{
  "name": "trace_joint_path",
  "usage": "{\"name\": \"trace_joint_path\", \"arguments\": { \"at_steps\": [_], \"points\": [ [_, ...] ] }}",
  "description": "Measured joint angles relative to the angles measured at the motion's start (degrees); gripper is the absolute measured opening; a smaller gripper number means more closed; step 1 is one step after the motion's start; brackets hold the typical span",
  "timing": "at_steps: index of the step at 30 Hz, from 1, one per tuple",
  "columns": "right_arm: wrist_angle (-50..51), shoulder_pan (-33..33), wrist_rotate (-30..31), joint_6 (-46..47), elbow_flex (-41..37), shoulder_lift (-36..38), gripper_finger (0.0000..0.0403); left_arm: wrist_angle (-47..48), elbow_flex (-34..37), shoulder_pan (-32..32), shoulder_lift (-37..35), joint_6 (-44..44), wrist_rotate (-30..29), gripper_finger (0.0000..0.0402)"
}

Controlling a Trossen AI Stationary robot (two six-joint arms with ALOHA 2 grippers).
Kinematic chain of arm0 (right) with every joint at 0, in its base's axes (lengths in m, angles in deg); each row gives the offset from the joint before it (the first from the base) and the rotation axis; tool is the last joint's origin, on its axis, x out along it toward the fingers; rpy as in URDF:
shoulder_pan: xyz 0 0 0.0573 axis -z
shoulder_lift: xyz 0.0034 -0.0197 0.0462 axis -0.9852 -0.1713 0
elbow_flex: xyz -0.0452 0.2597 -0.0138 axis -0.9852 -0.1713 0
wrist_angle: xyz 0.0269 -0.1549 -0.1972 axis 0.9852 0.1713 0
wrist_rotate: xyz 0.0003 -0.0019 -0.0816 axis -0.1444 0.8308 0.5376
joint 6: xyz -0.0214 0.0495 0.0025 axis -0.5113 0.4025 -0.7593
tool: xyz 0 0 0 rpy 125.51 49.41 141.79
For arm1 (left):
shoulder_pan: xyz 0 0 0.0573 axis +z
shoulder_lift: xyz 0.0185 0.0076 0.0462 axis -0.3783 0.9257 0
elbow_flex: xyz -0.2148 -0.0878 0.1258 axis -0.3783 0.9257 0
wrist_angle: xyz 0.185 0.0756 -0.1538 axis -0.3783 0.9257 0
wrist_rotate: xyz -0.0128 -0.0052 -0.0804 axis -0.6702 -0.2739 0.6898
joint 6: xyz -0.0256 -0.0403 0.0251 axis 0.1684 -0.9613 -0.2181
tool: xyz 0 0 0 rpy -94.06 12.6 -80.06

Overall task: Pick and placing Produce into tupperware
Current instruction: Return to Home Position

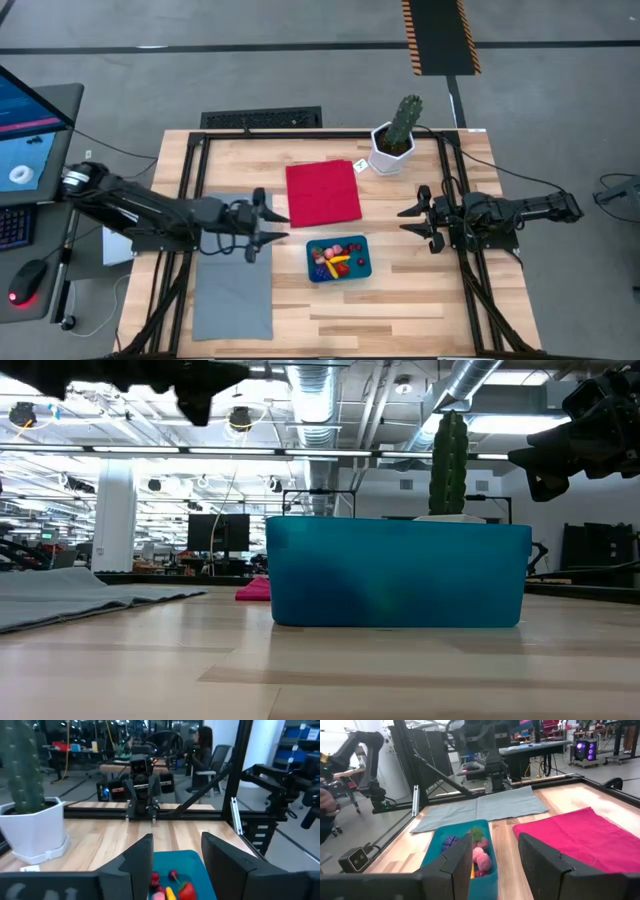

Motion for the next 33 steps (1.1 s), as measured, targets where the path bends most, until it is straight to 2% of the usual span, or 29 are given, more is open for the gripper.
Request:
{"name": "trace_joint_path", "arguments": {
  "at_steps": [8,16,27,33],
  "points": [
    [-0.01,-0.02,0.0,0.0,0.0,0.01,0.0182,0.23,10.37,-1.32,-11.51,-0.6,-1.05,0.0158],
    [0.0,-0.02,0.0,0.0,-0.01,0.0,0.0182,3.01,16.07,-1.39,-22.29,0.79,-7.4,0.0158],
    [-0.01,0.0,0.0,0.0,0.0,0.02,0.0182,4.33,25.33,-1.46,-38.39,0.73,-0.54,0.0158],
    [-0.02,-0.02,0.0,0.0,0.0,0.02,0.0182,13.19,25.29,-1.44,-44.57,-0.29,-2.74,0.0158]
  ]
}}
